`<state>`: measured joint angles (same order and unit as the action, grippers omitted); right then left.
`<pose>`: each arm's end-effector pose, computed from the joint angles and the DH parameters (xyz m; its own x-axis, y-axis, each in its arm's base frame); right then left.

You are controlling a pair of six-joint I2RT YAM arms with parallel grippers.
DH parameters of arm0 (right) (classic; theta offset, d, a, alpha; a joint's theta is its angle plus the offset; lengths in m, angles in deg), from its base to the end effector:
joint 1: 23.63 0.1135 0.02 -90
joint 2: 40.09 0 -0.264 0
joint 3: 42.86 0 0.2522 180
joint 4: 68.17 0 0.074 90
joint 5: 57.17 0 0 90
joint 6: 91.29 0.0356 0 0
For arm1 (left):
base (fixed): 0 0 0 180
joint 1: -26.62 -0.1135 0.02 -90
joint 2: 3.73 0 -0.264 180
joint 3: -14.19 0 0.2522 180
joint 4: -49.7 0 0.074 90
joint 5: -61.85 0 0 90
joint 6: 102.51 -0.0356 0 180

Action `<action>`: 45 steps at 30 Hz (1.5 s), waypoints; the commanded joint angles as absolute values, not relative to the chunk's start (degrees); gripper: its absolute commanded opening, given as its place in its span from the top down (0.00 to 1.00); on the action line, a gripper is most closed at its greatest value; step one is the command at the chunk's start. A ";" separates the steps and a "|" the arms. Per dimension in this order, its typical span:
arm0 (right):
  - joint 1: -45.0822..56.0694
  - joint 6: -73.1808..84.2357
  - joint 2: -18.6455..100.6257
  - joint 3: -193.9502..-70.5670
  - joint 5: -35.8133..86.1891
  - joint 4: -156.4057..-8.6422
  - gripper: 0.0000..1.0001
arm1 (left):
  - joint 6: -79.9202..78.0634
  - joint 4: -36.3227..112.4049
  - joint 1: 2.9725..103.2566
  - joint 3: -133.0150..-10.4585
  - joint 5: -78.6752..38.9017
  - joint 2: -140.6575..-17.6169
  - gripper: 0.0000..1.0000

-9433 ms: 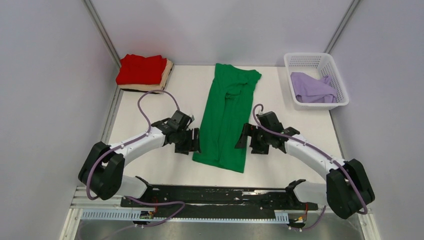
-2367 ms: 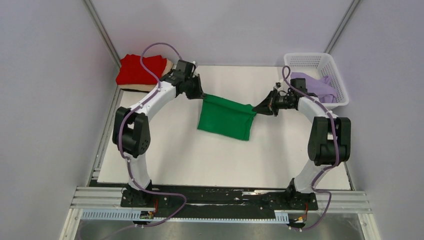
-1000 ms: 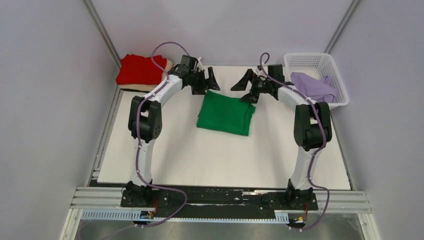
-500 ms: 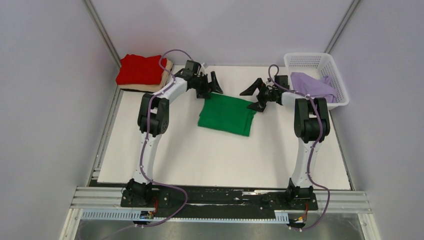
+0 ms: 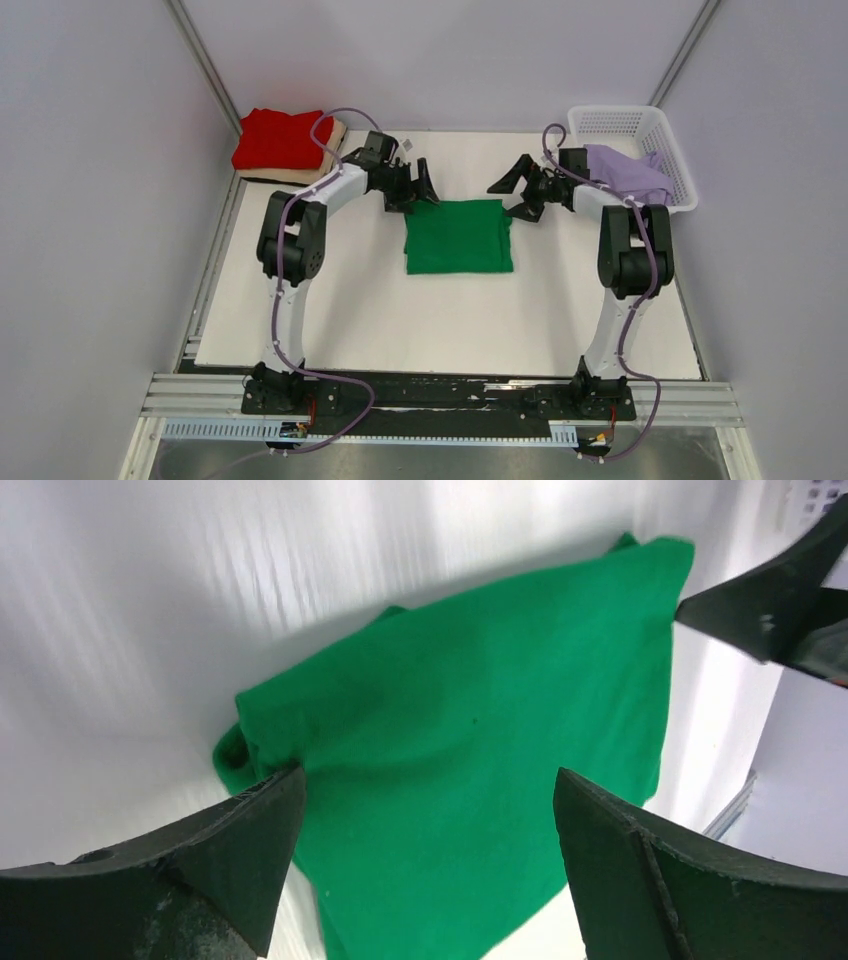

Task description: Fold and stack the t-shirts

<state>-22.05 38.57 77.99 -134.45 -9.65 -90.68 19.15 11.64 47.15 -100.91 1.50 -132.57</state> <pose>0.4349 0.0360 0.1583 -0.8760 0.4487 -0.1769 0.1279 0.5699 0.8117 0.4578 -0.1902 0.1768 -0.9368 -0.1363 -0.3223 0.1170 0.7461 -0.6555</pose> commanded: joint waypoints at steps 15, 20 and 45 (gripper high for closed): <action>-23.11 28.97 43.74 -113.09 9.19 -101.45 0.00 | 18.71 3.71 48.38 -87.47 -14.68 -117.69 0.00; -25.16 28.31 37.56 -110.98 15.30 -105.13 0.00 | 19.95 3.82 50.23 -87.54 -14.58 -120.65 0.01; -25.98 24.12 26.39 -106.04 26.45 -110.29 0.00 | 26.65 -13.44 62.01 -105.49 -40.68 -139.35 0.99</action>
<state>-25.70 25.37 27.52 -106.91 23.88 -110.16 26.04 -3.18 60.05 -101.85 -29.34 -132.17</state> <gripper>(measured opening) 0.998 0.122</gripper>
